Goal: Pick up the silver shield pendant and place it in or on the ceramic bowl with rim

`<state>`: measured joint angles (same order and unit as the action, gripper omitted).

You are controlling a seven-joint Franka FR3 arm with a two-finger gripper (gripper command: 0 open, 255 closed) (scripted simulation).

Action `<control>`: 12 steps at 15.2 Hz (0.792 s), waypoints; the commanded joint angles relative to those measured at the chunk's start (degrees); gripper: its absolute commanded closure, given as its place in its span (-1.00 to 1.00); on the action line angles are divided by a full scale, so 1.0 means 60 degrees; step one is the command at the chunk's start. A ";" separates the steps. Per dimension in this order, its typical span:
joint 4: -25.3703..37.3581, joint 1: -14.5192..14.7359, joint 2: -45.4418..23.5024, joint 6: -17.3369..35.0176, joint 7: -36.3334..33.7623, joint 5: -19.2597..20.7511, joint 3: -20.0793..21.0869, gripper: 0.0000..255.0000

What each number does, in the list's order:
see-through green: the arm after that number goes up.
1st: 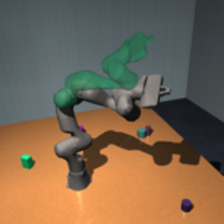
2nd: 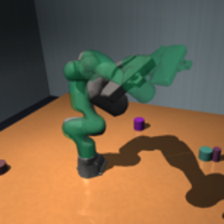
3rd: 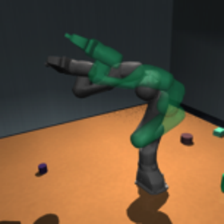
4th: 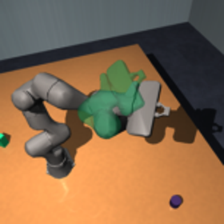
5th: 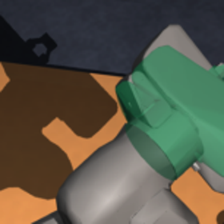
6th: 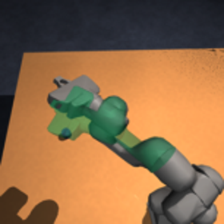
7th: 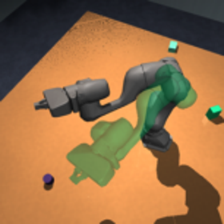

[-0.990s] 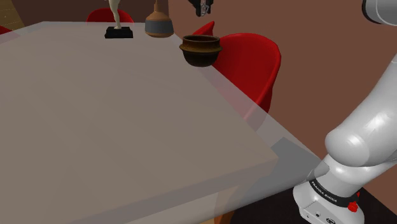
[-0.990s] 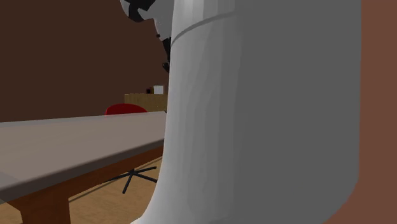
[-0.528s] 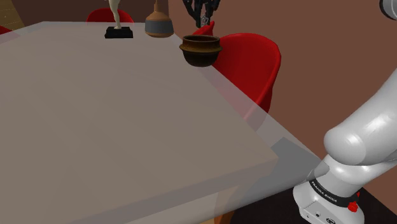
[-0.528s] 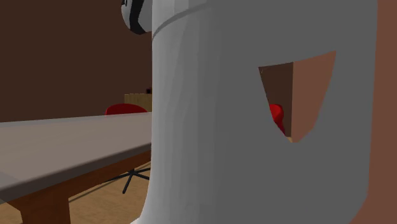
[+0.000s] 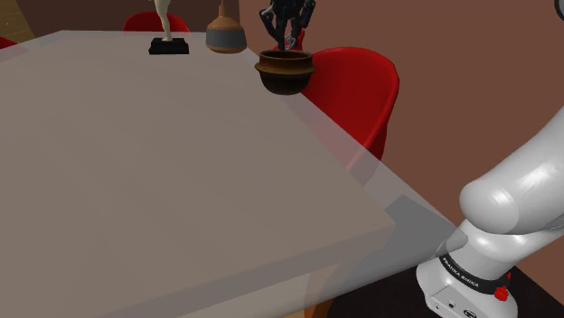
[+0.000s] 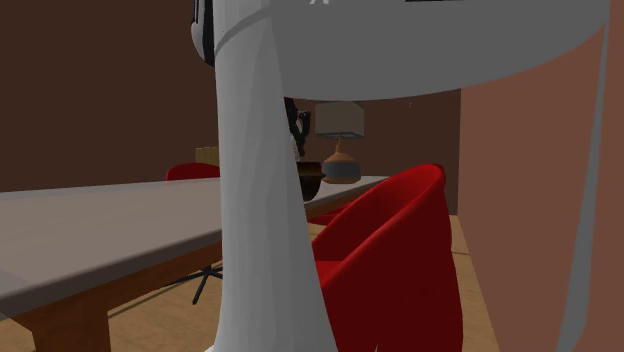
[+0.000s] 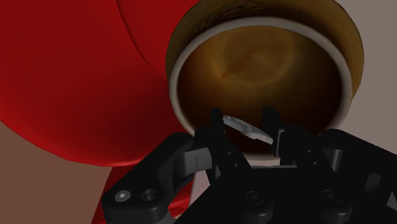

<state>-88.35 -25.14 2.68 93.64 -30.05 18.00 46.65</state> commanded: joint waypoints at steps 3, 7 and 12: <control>-0.0009 -0.0001 0.0003 0.0008 -0.0001 -0.0002 -0.0001 1.00; -0.0009 -0.0001 0.0003 0.0008 -0.0001 -0.0002 -0.0001 -1.00; 0.0817 0.0134 -0.0233 -0.0724 -0.0082 0.0199 0.0188 -1.00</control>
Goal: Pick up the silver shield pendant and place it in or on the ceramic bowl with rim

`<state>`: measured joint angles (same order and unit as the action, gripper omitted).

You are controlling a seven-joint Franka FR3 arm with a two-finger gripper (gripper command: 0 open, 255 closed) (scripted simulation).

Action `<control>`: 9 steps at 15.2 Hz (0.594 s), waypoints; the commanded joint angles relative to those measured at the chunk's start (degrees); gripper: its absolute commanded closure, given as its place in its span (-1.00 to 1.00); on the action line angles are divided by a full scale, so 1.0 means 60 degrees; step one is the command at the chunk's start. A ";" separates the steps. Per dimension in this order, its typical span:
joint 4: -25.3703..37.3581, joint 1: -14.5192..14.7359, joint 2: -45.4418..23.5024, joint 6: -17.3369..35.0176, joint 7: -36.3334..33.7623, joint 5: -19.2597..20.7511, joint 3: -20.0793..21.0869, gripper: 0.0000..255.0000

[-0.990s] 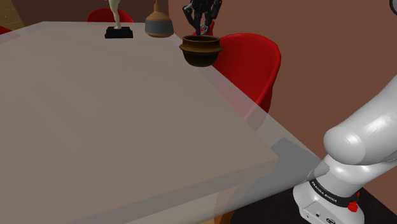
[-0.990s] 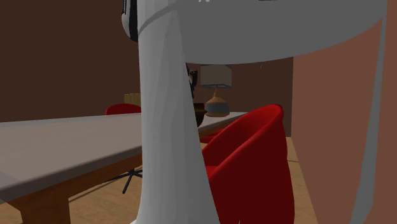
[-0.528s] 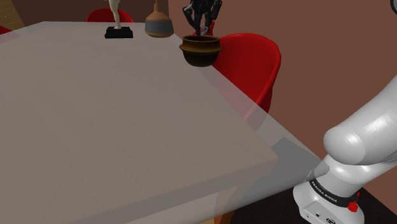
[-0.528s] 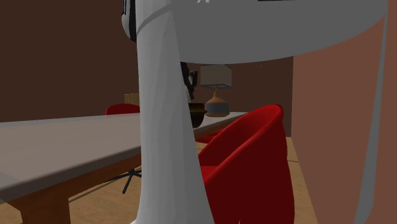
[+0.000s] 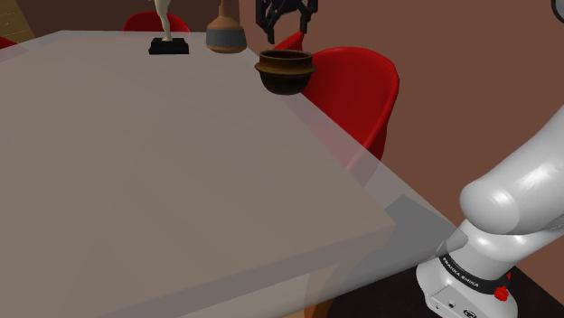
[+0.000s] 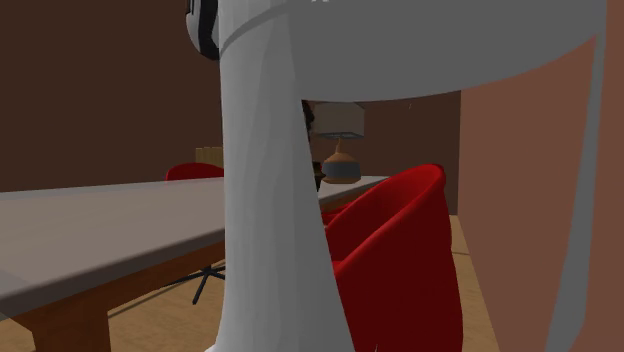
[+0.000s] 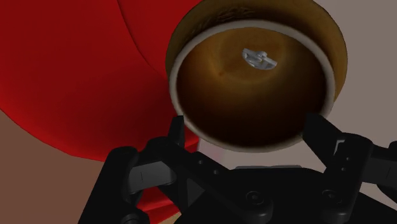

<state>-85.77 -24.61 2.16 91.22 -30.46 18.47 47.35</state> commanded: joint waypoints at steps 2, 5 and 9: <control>0.1231 0.0229 -0.0467 -0.1035 -0.0129 0.0414 0.0284 -1.00; 0.1230 0.0237 -0.0467 -0.1035 -0.0128 0.0413 0.0275 -1.00; 0.1231 0.0238 -0.0467 -0.1035 -0.0128 0.0414 0.0275 -1.00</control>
<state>-78.41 -23.19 -0.63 85.03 -31.23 20.95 48.99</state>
